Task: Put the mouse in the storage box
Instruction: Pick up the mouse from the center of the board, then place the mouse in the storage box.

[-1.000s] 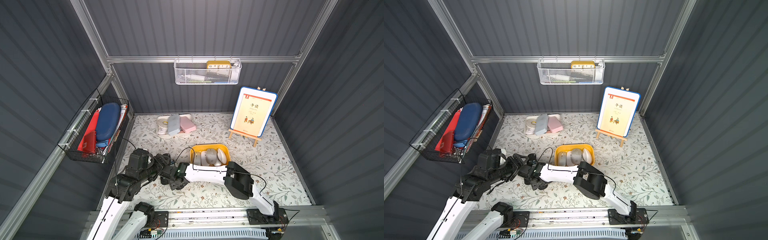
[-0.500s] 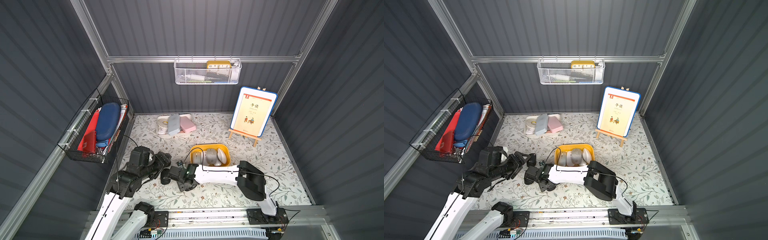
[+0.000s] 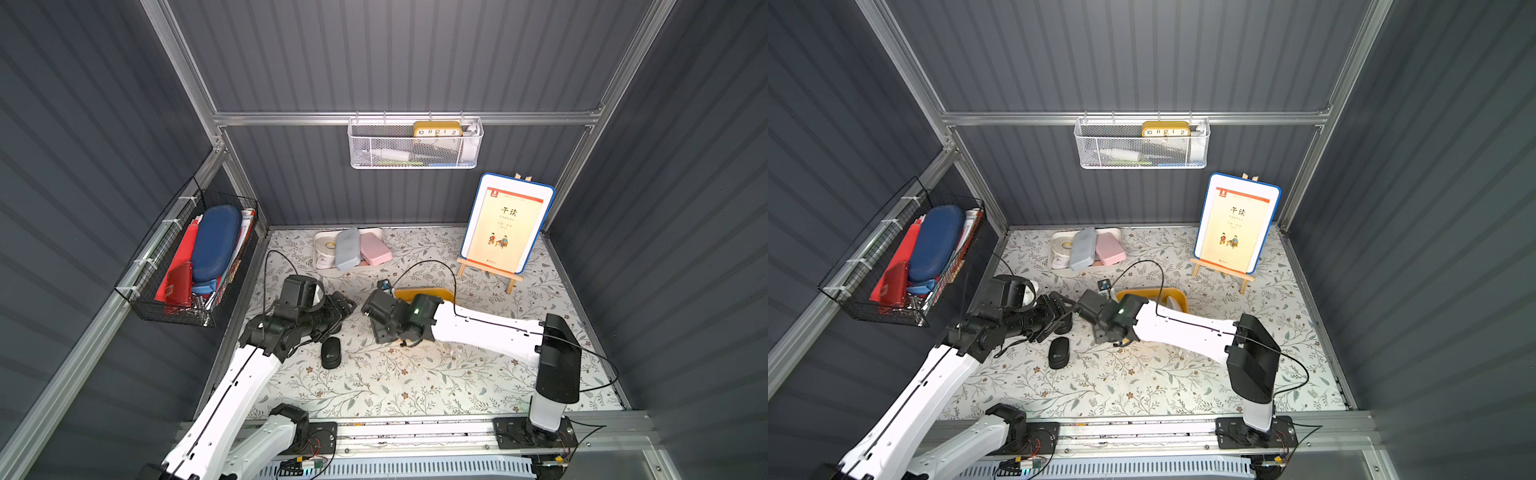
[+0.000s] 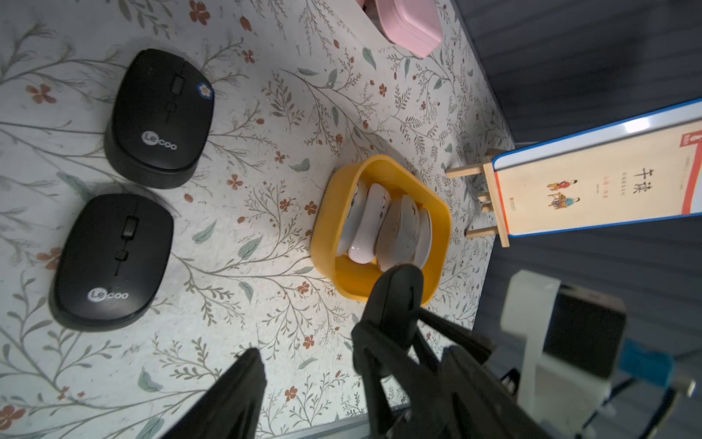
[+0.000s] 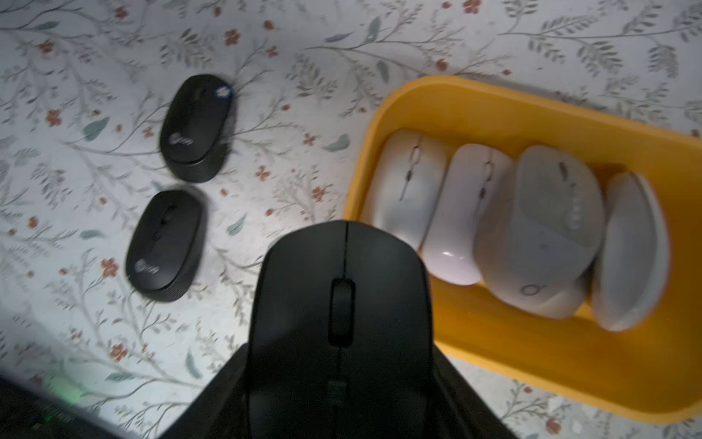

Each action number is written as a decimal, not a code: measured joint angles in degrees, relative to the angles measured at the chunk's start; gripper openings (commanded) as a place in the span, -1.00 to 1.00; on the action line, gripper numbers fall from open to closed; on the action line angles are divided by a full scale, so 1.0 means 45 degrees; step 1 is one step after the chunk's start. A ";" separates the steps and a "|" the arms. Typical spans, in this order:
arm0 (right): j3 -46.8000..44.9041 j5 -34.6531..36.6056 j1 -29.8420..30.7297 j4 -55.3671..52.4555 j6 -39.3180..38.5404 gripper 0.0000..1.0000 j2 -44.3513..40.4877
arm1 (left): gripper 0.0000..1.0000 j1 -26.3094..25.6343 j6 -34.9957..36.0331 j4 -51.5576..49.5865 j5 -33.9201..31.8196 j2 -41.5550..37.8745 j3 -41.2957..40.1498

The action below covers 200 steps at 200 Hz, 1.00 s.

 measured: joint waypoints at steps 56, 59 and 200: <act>0.0525 -0.1316 -0.2521 0.0068 -0.0923 0.23 0.0865 | 0.53 -0.0005 0.2191 0.2681 0.2113 0.3458 0.0136; 0.0617 -0.1428 -0.2579 0.0058 -0.0928 0.23 0.0996 | 0.53 -0.0005 0.2293 0.2783 0.2220 0.3696 0.0189; 0.0816 -0.3555 -0.2841 0.0835 -0.0865 0.23 0.2875 | 0.58 0.0019 0.4124 0.3721 0.2788 0.5858 0.1627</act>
